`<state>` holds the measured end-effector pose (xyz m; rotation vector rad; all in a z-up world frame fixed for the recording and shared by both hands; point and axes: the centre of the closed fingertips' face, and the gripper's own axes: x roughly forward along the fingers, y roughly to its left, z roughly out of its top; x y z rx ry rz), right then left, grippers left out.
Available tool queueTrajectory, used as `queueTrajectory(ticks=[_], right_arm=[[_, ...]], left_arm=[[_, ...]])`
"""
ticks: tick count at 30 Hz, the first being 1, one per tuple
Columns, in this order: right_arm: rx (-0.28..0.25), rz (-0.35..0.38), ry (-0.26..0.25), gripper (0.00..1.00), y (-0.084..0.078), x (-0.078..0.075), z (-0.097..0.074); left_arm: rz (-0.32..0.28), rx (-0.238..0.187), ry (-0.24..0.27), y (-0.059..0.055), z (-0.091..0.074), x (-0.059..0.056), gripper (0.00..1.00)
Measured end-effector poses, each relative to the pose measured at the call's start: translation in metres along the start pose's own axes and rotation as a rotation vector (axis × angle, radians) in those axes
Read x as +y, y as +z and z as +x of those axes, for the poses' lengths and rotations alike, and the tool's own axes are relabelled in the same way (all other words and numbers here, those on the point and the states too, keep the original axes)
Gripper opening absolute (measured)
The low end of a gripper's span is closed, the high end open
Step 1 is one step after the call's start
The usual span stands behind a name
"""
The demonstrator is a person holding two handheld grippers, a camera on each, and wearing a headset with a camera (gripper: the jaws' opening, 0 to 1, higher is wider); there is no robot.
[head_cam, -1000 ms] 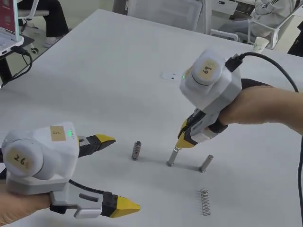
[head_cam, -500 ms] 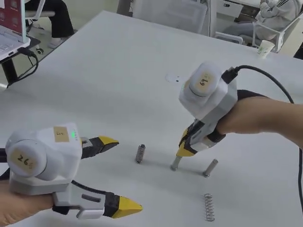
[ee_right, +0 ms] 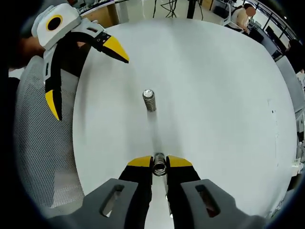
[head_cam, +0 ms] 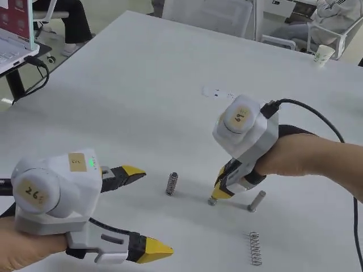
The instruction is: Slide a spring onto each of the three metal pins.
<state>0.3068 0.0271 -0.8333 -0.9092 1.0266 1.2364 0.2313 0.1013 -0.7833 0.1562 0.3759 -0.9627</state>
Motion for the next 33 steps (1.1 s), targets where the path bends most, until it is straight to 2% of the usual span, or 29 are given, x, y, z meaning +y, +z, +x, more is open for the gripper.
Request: queueTrajectory(ticks=[8, 18, 27, 33], right_arm=[[0.013, -0.001, 0.0, 0.09, -0.002, -0.001, 0.008], [0.025, 0.0, 0.004, 0.09, -0.002, 0.0, 0.011], [0.003, -0.015, -0.008, 0.15, -0.001, 0.0, 0.007], [-0.033, 0.023, -0.013, 0.17, 0.0, -0.003, 0.001]], left_arm=[[-0.002, -0.005, 0.0, 0.003, 0.001, 0.001, 0.8], [-0.007, -0.004, 0.0, -0.001, 0.001, 0.0, 0.79], [-0.016, -0.007, -0.003, -0.001, 0.0, 0.001, 0.78], [-0.011, -0.006, -0.008, 0.0, 0.0, 0.0, 0.78]])
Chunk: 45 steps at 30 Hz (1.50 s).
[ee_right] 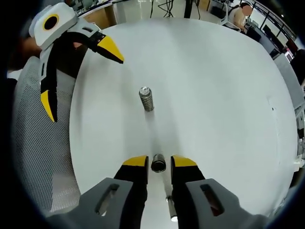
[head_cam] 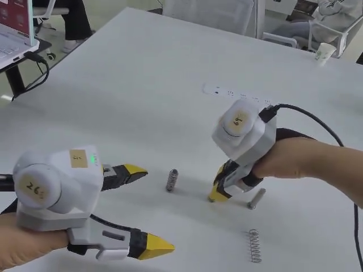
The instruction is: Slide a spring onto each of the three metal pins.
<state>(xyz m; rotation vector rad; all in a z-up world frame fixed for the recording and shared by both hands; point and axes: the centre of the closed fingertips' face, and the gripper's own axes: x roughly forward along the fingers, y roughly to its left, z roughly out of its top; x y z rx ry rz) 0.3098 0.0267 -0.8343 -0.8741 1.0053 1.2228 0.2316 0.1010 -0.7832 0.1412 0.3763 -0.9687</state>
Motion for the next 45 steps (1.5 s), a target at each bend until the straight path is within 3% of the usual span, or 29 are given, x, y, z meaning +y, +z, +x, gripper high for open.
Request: queueTrajectory(ticks=[15, 21, 27, 36, 42, 45], right_arm=[[-0.092, 0.031, -0.074, 0.18, 0.0, 0.001, -0.033], [-0.146, 0.04, -0.089, 0.17, 0.003, 0.015, -0.052], [-0.166, 0.065, -0.101, 0.17, -0.006, 0.027, -0.063], [-0.164, 0.16, -0.111, 0.16, -0.033, 0.043, -0.065], [-0.109, 0.273, -0.137, 0.15, -0.067, 0.045, -0.057], [-0.106, 0.347, -0.14, 0.16, -0.077, 0.047, -0.053]], left_arm=[[0.003, 0.016, -0.014, -0.004, 0.001, -0.005, 0.77], [0.003, 0.018, -0.015, -0.003, 0.0, -0.006, 0.77], [0.003, 0.019, -0.02, -0.003, 0.002, -0.009, 0.77], [0.006, 0.022, -0.032, -0.002, 0.002, -0.014, 0.76], [0.012, 0.028, -0.045, -0.001, 0.003, -0.018, 0.76], [0.015, 0.029, -0.055, -0.001, 0.005, -0.022, 0.75]])
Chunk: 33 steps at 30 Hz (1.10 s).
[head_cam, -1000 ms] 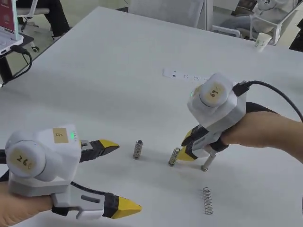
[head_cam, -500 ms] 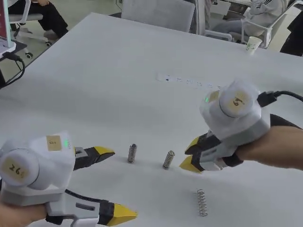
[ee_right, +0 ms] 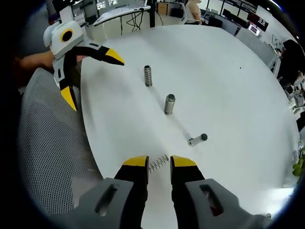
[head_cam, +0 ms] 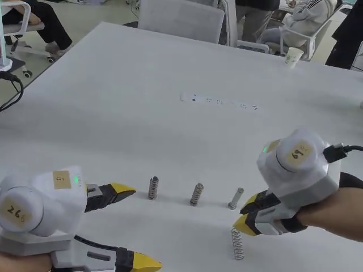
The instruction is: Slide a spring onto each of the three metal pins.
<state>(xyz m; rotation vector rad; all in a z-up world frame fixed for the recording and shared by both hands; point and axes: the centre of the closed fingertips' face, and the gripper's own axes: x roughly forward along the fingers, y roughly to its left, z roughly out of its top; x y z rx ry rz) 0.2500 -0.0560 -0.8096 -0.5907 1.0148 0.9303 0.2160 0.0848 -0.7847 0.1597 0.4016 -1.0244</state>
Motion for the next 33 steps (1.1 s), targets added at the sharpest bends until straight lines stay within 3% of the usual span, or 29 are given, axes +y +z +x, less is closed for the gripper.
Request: queueTrajectory(ticks=[4, 10, 16, 23, 33], right_arm=[[0.033, 0.113, 0.004, 0.19, -0.017, 0.003, 0.006], [0.054, 0.172, -0.023, 0.18, -0.031, 0.002, 0.016], [0.067, 0.239, -0.014, 0.18, -0.038, 0.011, 0.027], [0.072, 0.236, -0.03, 0.18, -0.036, 0.013, 0.035], [0.11, 0.148, -0.045, 0.11, -0.043, 0.009, 0.036]], left_arm=[[0.002, 0.002, -0.012, 0.0, 0.004, -0.005, 0.75], [0.004, 0.004, -0.02, 0.001, 0.006, -0.008, 0.74], [0.004, 0.005, -0.024, 0.001, 0.007, -0.01, 0.73], [0.003, 0.011, -0.032, 0.0, 0.008, -0.013, 0.72], [-0.001, 0.007, -0.039, 0.001, 0.009, -0.013, 0.7]])
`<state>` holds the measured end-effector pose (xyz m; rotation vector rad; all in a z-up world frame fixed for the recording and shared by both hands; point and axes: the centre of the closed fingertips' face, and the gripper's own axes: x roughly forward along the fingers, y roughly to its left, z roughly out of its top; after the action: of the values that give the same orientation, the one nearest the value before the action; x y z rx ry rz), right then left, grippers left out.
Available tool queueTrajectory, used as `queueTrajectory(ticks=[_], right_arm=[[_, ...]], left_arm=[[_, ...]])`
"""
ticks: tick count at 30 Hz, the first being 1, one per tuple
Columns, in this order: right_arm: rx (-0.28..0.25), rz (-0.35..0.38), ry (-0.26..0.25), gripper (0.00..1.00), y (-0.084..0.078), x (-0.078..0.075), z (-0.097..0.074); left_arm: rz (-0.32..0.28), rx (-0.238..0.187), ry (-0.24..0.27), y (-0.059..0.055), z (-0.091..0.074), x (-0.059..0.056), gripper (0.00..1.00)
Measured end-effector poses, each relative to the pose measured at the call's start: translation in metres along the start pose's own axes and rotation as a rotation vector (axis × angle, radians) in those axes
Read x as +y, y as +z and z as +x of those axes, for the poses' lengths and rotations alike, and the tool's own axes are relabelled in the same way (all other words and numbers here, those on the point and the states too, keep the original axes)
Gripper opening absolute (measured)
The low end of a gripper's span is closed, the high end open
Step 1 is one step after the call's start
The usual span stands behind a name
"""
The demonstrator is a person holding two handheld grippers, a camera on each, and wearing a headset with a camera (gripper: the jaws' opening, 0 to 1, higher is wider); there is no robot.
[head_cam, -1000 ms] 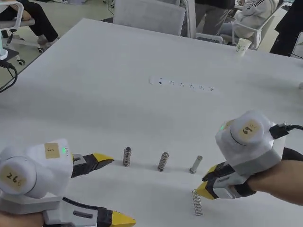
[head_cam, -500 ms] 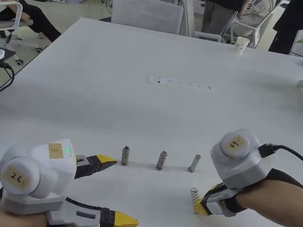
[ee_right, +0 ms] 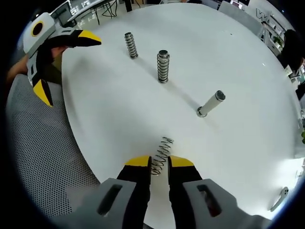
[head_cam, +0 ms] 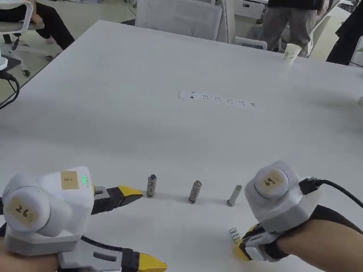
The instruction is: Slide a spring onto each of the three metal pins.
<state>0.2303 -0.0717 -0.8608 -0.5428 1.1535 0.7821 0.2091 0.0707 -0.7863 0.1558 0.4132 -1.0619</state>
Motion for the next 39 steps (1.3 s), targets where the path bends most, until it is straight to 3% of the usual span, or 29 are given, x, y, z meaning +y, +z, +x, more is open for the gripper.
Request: queueTrajectory(ticks=[9, 12, 23, 27, 32, 39], right_arm=[[-0.007, -0.094, 0.01, 0.08, 0.002, -0.001, -0.001], [-0.041, -0.181, 0.038, 0.08, 0.016, 0.009, -0.01], [-0.078, -0.473, 0.186, 0.08, 0.057, 0.065, -0.035], [-0.092, -0.58, 0.209, 0.08, 0.07, 0.075, -0.041], [-0.092, -0.661, 0.246, 0.08, 0.074, 0.085, -0.045], [-0.086, -0.713, 0.268, 0.08, 0.072, 0.092, -0.046]], left_arm=[[0.006, 0.005, -0.023, 0.001, 0.002, -0.004, 0.68], [0.012, 0.007, -0.035, 0.003, 0.003, -0.006, 0.65], [0.052, 0.018, -0.106, 0.012, 0.011, -0.015, 0.49], [0.071, 0.025, -0.131, 0.013, 0.012, -0.02, 0.44], [0.09, 0.029, -0.163, 0.014, 0.014, -0.026, 0.38], [0.127, 0.026, -0.196, 0.02, 0.021, -0.033, 0.29]])
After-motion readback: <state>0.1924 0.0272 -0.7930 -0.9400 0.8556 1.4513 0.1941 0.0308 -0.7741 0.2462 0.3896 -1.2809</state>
